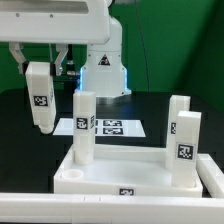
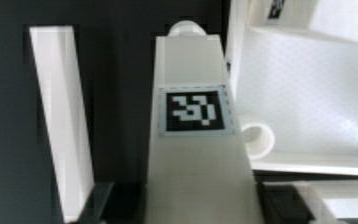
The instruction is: Assemble desk
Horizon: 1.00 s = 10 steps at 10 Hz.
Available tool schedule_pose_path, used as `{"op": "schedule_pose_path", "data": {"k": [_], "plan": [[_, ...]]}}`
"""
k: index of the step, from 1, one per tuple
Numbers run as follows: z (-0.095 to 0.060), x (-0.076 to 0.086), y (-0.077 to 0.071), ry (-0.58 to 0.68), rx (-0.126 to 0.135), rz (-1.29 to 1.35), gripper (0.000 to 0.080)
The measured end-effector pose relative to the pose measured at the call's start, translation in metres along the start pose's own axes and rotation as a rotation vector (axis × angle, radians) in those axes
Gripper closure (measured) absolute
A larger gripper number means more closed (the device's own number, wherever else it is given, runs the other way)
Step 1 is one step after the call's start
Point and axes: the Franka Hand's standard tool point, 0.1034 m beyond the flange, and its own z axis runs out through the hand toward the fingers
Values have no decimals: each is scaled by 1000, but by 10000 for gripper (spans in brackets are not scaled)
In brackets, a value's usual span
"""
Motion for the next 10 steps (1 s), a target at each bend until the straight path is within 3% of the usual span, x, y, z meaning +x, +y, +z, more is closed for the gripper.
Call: {"op": "schedule_pose_path", "data": {"k": [2, 3, 4, 6, 7, 10], "plan": [[1, 1, 1, 14, -3, 3, 509], [-2, 9, 0, 79, -2, 19, 509], [-8, 18, -9, 139, 18, 46, 509], [-13, 40, -25, 282, 6, 50, 509], [-10, 44, -36, 282, 3, 42, 509], [-8, 44, -33, 279, 2, 42, 509]]}}
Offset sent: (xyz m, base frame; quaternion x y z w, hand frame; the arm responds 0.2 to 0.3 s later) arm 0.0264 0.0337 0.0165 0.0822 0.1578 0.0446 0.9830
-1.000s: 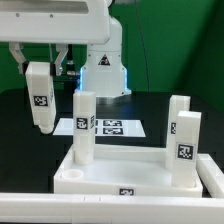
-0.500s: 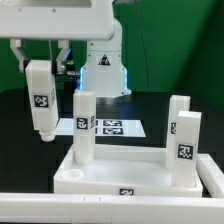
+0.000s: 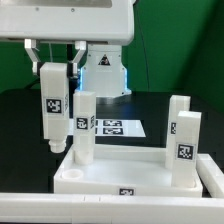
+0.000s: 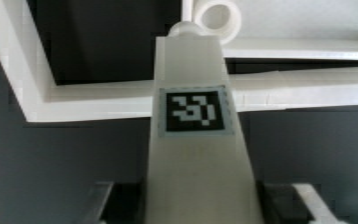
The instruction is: Assemble desk
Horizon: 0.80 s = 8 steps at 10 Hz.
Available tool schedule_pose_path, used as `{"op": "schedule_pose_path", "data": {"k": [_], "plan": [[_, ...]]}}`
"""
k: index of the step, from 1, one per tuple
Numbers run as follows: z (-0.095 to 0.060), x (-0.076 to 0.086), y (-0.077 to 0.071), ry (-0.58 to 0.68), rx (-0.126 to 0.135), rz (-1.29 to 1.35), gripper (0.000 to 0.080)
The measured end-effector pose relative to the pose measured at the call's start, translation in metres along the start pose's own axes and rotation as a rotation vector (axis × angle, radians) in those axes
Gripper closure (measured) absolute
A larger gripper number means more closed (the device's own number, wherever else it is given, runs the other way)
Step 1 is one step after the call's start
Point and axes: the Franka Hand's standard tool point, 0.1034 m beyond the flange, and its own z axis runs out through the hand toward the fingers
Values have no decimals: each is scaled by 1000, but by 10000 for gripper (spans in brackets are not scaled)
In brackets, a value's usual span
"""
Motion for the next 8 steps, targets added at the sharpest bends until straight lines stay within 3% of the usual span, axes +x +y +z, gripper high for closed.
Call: {"op": "schedule_pose_path", "data": {"k": [1, 3, 6, 8], "plan": [[1, 0, -1, -1, 1, 0, 509], [10, 1, -20, 4, 5, 7, 509], [24, -4, -20, 3, -10, -2, 509], [26, -4, -21, 2, -10, -4, 509]]}}
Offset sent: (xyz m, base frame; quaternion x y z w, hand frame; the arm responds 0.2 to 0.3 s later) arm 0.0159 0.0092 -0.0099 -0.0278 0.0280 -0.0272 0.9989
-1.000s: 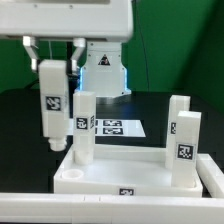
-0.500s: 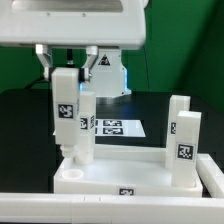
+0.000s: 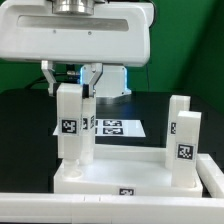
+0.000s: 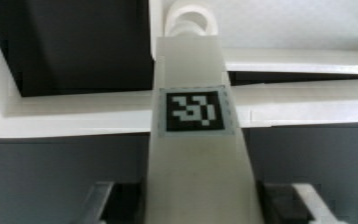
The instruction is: Assemble desk
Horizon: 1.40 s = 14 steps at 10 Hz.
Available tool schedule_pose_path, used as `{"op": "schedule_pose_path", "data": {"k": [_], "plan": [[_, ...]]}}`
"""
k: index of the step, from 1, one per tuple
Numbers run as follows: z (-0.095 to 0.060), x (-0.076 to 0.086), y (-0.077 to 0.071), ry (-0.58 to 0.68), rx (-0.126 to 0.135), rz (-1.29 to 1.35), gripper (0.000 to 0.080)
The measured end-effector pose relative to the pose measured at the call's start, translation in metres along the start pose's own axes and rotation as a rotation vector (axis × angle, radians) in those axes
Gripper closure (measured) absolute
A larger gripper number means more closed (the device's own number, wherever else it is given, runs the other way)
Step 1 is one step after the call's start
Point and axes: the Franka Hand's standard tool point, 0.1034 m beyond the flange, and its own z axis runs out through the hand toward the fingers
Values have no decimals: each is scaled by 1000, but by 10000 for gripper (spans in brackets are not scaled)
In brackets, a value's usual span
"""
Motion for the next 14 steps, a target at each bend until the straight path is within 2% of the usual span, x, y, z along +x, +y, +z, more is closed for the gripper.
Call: {"op": "schedule_pose_path", "data": {"k": [11, 14], "plan": [[14, -9, -2, -22, -6, -6, 509], [19, -12, 0, -5, -18, -8, 509]]}}
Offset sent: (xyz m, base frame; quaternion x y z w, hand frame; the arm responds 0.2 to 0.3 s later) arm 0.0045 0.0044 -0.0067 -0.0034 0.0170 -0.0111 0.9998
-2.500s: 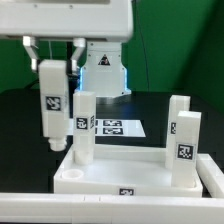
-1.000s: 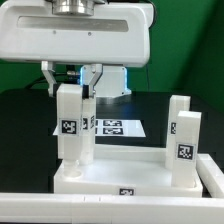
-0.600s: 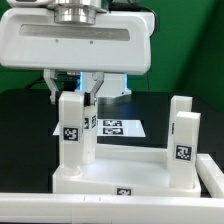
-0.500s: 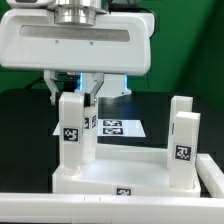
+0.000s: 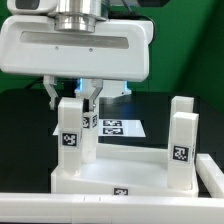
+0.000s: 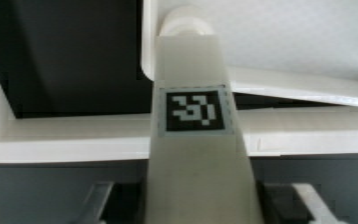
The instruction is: Assemble desk
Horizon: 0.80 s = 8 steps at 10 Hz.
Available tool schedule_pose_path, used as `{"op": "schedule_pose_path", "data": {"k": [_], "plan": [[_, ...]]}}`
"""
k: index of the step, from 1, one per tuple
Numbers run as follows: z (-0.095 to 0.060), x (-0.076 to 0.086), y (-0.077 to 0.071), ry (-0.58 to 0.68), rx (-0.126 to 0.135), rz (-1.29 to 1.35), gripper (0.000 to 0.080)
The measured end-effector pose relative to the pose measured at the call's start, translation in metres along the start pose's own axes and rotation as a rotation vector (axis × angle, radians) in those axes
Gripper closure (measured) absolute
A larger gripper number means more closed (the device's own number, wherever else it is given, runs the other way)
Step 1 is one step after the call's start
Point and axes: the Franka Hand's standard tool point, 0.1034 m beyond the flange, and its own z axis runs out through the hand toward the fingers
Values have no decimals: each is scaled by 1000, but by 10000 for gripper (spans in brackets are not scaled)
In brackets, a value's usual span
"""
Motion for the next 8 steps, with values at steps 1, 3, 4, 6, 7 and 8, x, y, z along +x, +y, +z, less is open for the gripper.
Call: {"op": "schedule_pose_path", "data": {"k": [1, 3, 4, 6, 7, 8], "plan": [[0, 0, 0, 8, -2, -1, 509], [0, 1, 0, 23, -7, -2, 509], [0, 1, 0, 30, -8, -3, 509], [0, 1, -1, 34, -10, -4, 509], [0, 1, 0, 34, -10, -3, 509], [0, 1, 0, 34, -10, -3, 327]]}}
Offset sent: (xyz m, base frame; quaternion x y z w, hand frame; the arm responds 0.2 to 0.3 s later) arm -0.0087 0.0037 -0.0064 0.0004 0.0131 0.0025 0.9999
